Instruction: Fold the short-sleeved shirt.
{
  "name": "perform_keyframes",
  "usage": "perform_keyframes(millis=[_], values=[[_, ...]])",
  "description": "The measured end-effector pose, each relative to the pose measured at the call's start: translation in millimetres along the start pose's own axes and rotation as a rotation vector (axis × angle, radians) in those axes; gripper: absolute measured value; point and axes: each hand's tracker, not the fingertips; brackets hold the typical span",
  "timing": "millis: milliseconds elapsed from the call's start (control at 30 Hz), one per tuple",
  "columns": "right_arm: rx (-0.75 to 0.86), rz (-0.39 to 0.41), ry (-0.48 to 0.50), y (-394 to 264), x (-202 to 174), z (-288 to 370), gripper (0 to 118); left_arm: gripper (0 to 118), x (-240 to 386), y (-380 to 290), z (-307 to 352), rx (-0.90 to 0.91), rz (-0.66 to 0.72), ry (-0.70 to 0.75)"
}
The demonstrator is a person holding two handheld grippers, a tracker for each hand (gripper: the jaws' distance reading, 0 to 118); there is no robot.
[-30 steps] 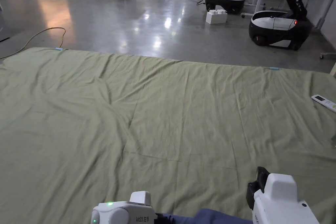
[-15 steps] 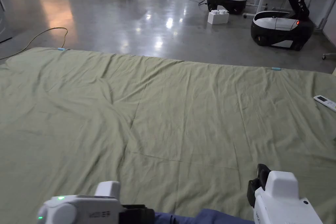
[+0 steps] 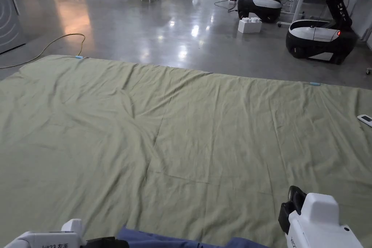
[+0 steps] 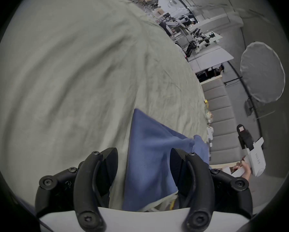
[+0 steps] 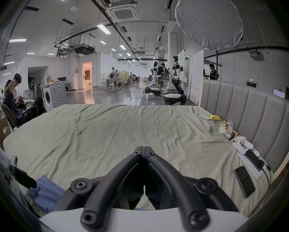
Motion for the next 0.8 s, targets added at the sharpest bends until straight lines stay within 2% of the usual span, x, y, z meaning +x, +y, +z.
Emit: perform_keyframes(millis=[100, 167, 200, 267, 300, 433, 500, 600, 667, 700, 800], values=[[0.013, -0.011, 0.017, 0.1, -0.7, 0.7, 1, 65, -7.4, -3.9, -8.4, 0.055, 0.074, -0.135], [0.017, -0.003, 0.014, 1.2, -3.2, 1.6, 1, 59, -2.2, -9.2, -16.4, 0.024, 0.110, -0.170], [0.018, -0.002, 0.016, 1.6, -3.7, 1.6, 1, 53, -0.8, -11.8, -20.7, 0.024, 0.085, -0.150], [0.019, -0.008, 0.021, 2.4, -4.8, 1.9, 1, 22, 2.0, -15.5, -26.0, 0.013, 0.010, -0.096], [0.018, -0.006, 0.021, 2.9, -5.8, 2.1, 1, 19, 3.7, -17.1, -28.4, 0.015, 0.004, -0.077], [0.023, 0.000, 0.025, 4.4, -7.1, 3.3, 1, 13, -1.6, -12.2, -19.9, 0.025, 0.066, -0.110], [0.025, 0.004, 0.025, 5.1, -6.9, 3.2, 1, 12, -3.8, -11.5, -24.1, 0.045, -0.029, -0.073], [0.027, 0.007, 0.025, 5.0, -5.8, 2.9, 1, 12, -5.5, -6.8, -9.4, 0.064, -0.057, -0.090], [0.029, 0.009, 0.024, 5.5, -5.0, 3.6, 1, 12, -3.8, -8.4, 1.4, 0.084, -0.101, -0.053], [0.030, 0.009, 0.025, 5.5, -4.4, 3.7, 1, 12, 38.6, -3.9, 36.5, 0.100, -0.127, -0.034], [0.031, 0.011, 0.027, 5.0, -3.5, 3.2, 1, 12, 54.6, 0.2, 75.0, 0.140, -0.150, 0.033]])
